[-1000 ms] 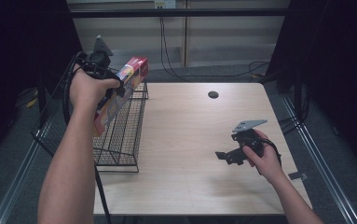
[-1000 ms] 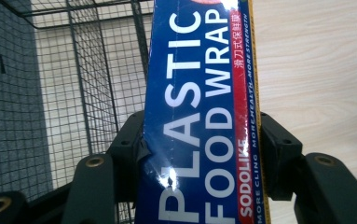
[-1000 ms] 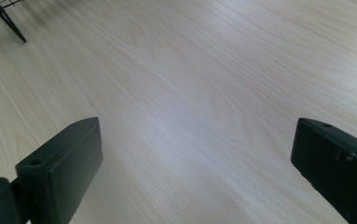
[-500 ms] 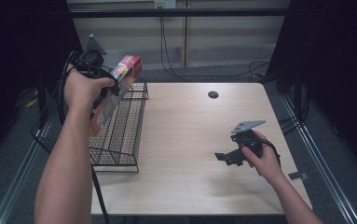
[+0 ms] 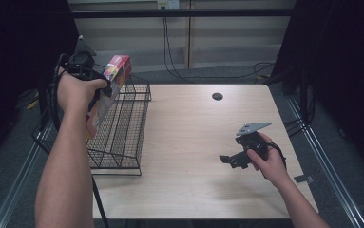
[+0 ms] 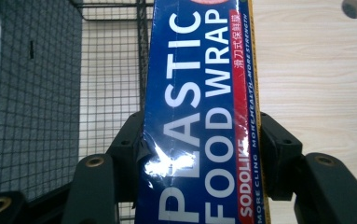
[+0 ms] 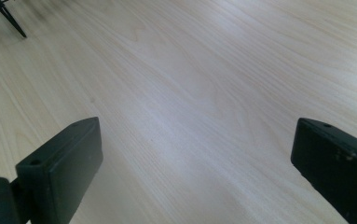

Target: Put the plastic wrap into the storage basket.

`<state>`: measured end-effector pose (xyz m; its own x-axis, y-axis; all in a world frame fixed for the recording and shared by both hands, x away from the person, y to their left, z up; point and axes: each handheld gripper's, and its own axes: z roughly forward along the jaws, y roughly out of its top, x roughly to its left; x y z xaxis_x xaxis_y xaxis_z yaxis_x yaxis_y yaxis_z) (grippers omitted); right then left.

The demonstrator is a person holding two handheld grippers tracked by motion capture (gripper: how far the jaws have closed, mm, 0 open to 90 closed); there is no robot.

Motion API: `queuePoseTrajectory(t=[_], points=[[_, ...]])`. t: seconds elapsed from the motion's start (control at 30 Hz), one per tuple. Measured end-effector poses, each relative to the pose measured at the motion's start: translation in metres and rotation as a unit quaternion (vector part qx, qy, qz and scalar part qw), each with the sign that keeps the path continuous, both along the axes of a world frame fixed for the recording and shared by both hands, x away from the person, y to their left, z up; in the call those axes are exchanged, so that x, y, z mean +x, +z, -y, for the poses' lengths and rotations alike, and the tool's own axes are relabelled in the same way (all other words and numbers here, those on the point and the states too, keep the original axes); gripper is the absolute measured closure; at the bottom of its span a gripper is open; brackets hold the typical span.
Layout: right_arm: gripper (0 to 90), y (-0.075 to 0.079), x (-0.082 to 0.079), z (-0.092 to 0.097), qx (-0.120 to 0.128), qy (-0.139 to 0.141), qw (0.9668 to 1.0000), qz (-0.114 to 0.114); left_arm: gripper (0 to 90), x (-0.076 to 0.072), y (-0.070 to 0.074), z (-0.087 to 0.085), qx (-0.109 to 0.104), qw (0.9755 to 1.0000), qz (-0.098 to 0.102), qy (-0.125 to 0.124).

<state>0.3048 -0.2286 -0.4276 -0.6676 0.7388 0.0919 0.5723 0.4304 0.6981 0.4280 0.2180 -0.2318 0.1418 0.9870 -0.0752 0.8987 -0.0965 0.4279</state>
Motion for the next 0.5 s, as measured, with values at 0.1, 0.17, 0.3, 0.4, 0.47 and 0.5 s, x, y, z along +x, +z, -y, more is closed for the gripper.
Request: queuePoseTrajectory(t=[0.1,0.17,0.3,0.4,0.47,0.5], points=[[1.8,0.000,0.000,0.000,-0.001,-0.003,1.0000,0.003,44.3,0.000,-0.002,-0.004,0.001,0.9999,0.001,0.010],[1.9,0.000,0.000,0.000,0.000,-0.003,1.0000,0.003,44.3,-0.001,-0.003,-0.006,0.002,0.9999,0.000,0.015],[1.9,0.000,0.000,0.000,0.001,0.002,1.0000,0.000,44.3,-0.002,-0.004,-0.010,0.005,0.9998,0.000,0.020],[1.9,0.000,0.000,0.000,0.002,0.000,1.0000,0.000,44.3,-0.004,-0.004,-0.013,0.001,0.9996,0.001,0.027],[1.9,0.000,0.000,0.000,-0.001,-0.002,1.0000,0.002,44.3,-0.004,-0.004,-0.014,0.004,0.9996,0.001,0.028],[1.9,0.000,-0.001,0.000,-0.002,-0.003,1.0000,0.002,44.3,-0.005,-0.005,-0.014,0.003,0.9996,0.000,0.029]])
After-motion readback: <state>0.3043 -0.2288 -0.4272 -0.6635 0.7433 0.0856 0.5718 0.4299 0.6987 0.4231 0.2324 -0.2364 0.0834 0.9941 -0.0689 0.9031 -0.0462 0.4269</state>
